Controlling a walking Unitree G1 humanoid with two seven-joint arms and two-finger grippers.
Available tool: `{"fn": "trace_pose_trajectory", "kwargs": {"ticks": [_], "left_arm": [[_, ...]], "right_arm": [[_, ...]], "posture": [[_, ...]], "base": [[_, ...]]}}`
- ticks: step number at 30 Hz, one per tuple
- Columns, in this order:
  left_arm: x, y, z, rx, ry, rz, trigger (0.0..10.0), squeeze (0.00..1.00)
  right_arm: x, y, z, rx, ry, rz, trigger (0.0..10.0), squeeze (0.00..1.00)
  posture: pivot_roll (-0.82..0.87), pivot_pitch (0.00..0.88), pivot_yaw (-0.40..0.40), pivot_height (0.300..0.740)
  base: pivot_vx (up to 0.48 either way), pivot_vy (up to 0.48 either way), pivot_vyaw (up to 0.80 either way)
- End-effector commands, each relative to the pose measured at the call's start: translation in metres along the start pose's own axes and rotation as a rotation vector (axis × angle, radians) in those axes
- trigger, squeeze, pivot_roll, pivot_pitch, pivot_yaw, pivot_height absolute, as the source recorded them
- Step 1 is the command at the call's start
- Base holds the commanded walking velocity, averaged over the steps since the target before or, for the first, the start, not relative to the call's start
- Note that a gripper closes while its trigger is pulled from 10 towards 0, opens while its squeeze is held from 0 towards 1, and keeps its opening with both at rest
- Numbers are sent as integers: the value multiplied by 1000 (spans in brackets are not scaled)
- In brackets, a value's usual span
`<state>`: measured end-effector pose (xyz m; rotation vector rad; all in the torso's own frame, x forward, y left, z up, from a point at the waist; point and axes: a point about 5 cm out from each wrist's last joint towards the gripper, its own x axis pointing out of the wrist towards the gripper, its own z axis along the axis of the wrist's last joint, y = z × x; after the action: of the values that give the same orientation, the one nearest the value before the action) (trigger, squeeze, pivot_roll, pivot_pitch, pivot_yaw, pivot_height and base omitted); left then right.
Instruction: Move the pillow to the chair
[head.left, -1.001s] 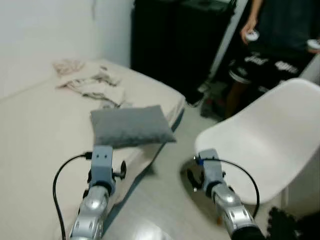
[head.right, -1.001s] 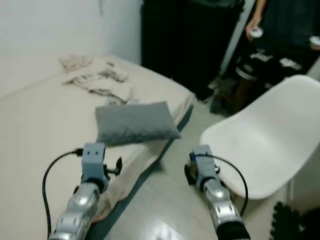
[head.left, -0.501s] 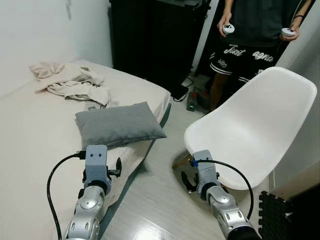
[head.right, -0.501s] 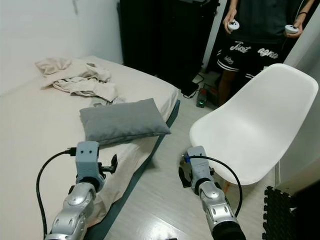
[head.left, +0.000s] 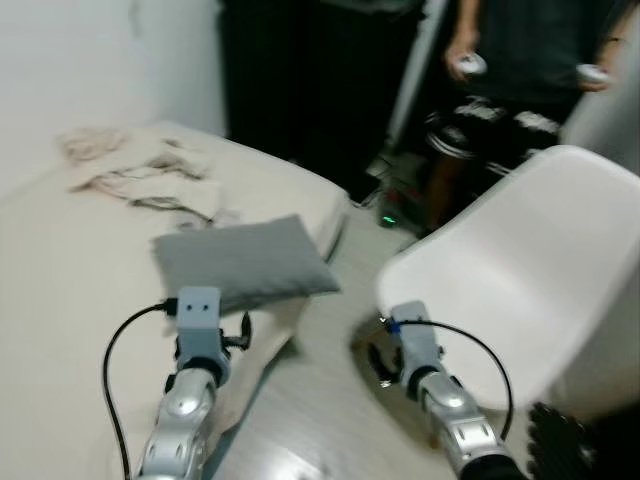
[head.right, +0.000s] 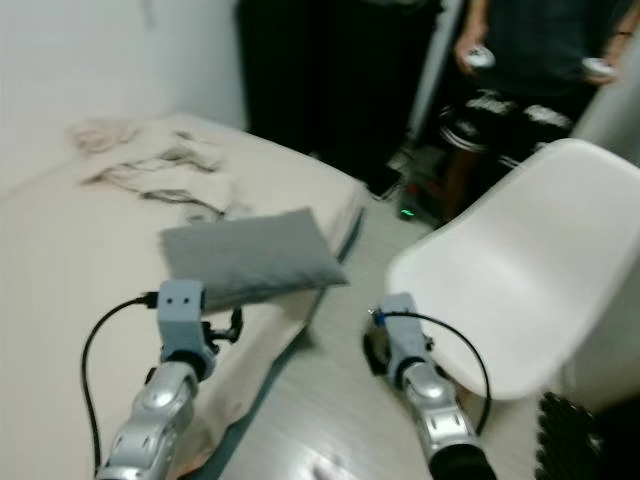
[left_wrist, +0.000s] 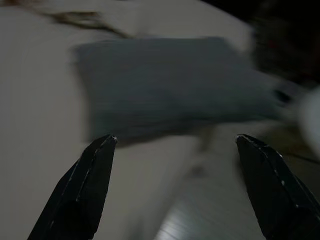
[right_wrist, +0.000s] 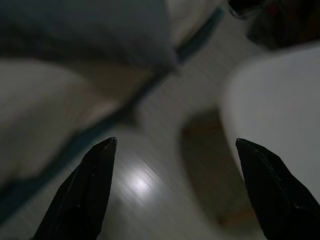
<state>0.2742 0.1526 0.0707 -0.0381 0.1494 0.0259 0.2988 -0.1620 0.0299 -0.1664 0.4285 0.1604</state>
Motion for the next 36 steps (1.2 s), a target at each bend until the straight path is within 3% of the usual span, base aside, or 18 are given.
{"fn": "trace_pose_trajectory", "kwargs": {"ticks": [1,17,36], "left_arm": [[0,1,-2,-8,7,5,10000,0],[0,0,-2,-17,9,2,10000,0],[0,-1,-5,-25,26,-6,10000,0]], "right_arm": [[-2,5,-8,7,21,15,10000,0],[-2,5,-8,10,21,21,10000,0],[-2,4,-9,6,26,26,10000,0]], "posture": [[12,116,-67,740],[11,116,-72,740],[9,110,-74,740]], "base": [[360,0,0],[356,0,0],[0,0,0]]}}
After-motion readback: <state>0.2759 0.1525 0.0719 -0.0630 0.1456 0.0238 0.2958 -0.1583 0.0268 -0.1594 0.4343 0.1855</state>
